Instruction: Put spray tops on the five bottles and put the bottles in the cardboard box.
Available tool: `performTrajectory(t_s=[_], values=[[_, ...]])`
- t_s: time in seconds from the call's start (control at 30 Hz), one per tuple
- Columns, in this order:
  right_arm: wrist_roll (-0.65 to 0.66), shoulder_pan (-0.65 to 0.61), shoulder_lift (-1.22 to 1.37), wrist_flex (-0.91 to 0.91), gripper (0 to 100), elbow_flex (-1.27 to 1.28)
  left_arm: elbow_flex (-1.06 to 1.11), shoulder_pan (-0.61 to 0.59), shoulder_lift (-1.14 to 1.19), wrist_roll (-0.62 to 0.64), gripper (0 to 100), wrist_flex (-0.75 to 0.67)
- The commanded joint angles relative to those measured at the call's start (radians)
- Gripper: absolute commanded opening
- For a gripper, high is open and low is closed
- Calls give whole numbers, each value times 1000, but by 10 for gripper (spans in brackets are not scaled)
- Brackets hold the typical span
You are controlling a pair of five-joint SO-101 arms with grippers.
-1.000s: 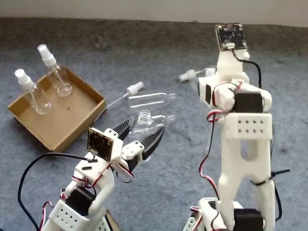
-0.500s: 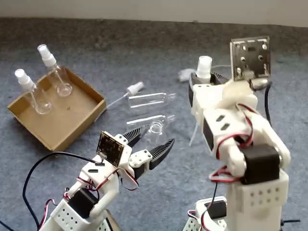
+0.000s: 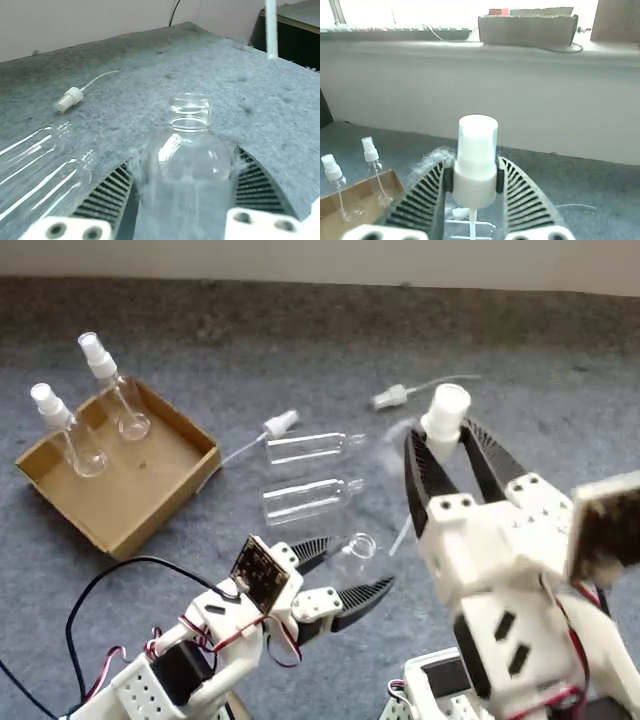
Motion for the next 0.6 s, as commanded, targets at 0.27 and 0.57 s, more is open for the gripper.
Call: performTrajectory(t_s=[0.27, 0.57], values=[[-112, -8, -232, -191, 6, 317, 22, 87, -12, 5, 147, -2], [-15, -5, -298, -354, 6, 512, 22, 85, -12, 5, 147, -2]])
